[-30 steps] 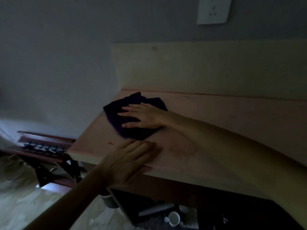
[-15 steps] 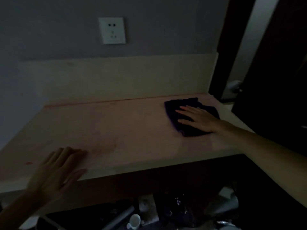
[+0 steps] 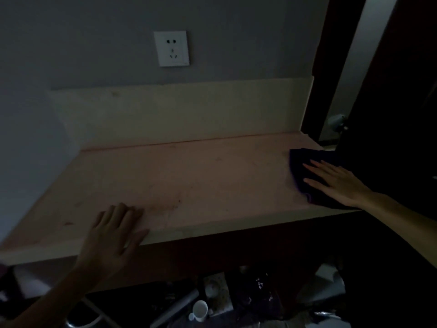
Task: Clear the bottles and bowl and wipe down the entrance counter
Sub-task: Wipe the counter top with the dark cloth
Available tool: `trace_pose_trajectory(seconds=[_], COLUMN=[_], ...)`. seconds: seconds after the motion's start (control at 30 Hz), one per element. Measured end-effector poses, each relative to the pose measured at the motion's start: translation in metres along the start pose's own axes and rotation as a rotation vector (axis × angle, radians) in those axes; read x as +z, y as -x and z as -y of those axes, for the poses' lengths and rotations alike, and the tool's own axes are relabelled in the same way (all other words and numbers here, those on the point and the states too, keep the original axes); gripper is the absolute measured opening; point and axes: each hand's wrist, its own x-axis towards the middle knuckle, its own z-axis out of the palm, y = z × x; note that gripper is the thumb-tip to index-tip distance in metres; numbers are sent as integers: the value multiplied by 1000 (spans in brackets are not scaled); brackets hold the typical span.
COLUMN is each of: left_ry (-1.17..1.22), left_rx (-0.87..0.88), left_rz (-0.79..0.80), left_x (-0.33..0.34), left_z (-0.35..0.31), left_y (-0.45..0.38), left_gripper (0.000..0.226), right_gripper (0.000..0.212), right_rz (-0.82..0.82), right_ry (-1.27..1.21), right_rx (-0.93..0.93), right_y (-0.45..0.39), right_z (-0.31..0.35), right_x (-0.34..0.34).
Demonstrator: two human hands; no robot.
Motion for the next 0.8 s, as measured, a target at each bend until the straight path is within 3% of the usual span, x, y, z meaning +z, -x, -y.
trace_pose_trajectory(seconds=[0.13, 0.3, 0.4, 0.53, 0.67, 0.8], left_ry=[42, 512, 607, 600, 512, 459], left_rx=[20, -25, -68, -158, -236, -389], left_rz=[-20, -86, -196, -308, -305, -313], left_x=[-3, -25, -42, -56, -68, -84], left_z=[1, 12, 34, 82, 130, 164], left_y=[-1, 5, 25, 75, 130, 163], left_gripper=[55, 36, 32, 26, 25, 32], right_gripper=[95, 82, 78, 85, 87, 85], right_rz=[-2, 5, 6, 7, 13, 31], right_ry=[-19, -17, -14, -29, -42, -48], right_rx=[-62, -244, -371, -527, -645, -778], right_y=[3, -5, -14, -28, -43, -33], right_z=[54, 167, 258, 404, 553, 634], right_x=[3, 10, 14, 22, 33, 36])
